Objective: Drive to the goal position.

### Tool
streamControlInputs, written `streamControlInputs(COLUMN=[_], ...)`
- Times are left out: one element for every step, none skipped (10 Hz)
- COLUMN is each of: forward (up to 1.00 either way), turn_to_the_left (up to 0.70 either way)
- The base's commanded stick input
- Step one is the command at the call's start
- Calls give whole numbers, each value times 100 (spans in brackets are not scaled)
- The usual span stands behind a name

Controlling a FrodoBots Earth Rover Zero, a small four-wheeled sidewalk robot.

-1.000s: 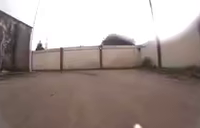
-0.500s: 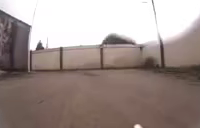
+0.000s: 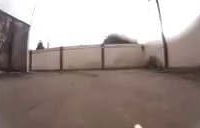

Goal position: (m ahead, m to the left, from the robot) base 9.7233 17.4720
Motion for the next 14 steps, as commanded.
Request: streamControlInputs(forward=[70,70,70,70,70,70,70,70,70,70,70,70,70,70], turn_to_the_left=[6,6,6,6,6,6,16,41,41,41,36,11,6,6])
